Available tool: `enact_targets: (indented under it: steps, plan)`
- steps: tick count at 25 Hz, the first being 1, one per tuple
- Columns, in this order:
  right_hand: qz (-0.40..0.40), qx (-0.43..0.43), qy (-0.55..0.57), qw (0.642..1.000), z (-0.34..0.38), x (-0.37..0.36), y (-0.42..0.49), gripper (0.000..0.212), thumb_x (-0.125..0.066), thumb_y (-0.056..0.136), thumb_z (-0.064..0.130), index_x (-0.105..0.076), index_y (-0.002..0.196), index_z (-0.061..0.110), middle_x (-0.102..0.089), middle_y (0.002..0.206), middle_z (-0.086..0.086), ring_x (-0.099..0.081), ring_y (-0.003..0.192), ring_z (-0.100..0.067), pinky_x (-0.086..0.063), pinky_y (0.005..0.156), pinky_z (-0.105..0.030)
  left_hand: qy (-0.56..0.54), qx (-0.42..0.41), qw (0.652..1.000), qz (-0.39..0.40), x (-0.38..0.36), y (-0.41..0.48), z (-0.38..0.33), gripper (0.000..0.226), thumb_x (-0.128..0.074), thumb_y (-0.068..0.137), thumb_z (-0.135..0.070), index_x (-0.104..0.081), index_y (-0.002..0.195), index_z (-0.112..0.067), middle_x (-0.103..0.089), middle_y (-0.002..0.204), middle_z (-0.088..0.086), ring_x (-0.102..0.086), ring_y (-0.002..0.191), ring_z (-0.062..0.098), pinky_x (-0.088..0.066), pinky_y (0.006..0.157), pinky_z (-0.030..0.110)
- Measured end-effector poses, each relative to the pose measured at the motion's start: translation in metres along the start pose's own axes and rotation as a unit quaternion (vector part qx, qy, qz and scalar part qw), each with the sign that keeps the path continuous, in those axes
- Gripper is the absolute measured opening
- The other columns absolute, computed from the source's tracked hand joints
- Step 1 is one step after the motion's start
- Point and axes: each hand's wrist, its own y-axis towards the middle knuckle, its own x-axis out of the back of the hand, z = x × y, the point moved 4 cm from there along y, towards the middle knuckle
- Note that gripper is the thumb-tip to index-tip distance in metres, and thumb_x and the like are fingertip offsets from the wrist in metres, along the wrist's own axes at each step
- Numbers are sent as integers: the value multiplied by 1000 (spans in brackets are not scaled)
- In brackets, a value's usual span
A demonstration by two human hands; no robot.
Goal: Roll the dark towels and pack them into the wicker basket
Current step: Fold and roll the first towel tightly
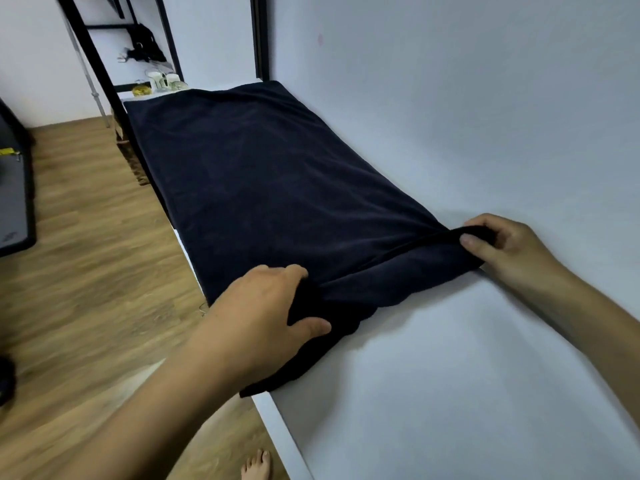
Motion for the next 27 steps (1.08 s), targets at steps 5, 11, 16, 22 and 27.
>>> enact_targets:
  steps: [5, 11, 16, 22, 27]
  plan:
    - [163, 143, -324, 921, 10, -7, -19, 52, -84, 73, 9, -66, 110, 42, -66, 107, 26, -59, 101, 4, -47, 82, -15, 93, -123, 988, -13, -17, -31, -31, 33, -68, 78, -57, -56, 96, -32, -46, 93, -14, -44, 86, 12, -40, 75, 27]
    - [153, 7, -216, 964, 4, 5, 6, 30, -70, 91, 12, -67, 92, 41, -72, 91, 12, -66, 89, -11, -50, 84, -36, -80, -31, 996, 4, -25, -37, -21, 12, -39, 104, -39, -50, 109, -38, -61, 92, -14, -60, 82, 7, -50, 73, 24]
    - [179, -67, -285, 939, 12, -8, 44, 7, -74, 86, 38, -70, 83, 34, -70, 86, 10, -66, 89, -19, -52, 84, -38, -130, 20, 991, -35, -1, -4, 21, 25, -69, 90, -28, -47, 93, -38, -60, 82, -14, -59, 70, 6, -49, 60, 19]
    - [18, 45, -419, 907, 24, -22, 40, 41, -84, 74, 28, -47, 88, 22, -51, 89, 1, -51, 75, -23, -42, 63, -36, 204, -359, 902, -124, -12, -26, -16, 40, -35, 88, -13, -65, 114, -19, -55, 96, 3, -48, 75, 21, -44, 59, 35]
    - [-30, 315, -570, 758, 21, -59, -9, 33, -40, 59, -12, -54, 77, 12, -50, 73, -7, -48, 62, -30, -28, 63, -34, 169, -259, 944, -112, -39, -39, -26, 26, -56, 81, -12, -71, 101, -7, -57, 79, 4, -49, 64, 20, -49, 53, 34]
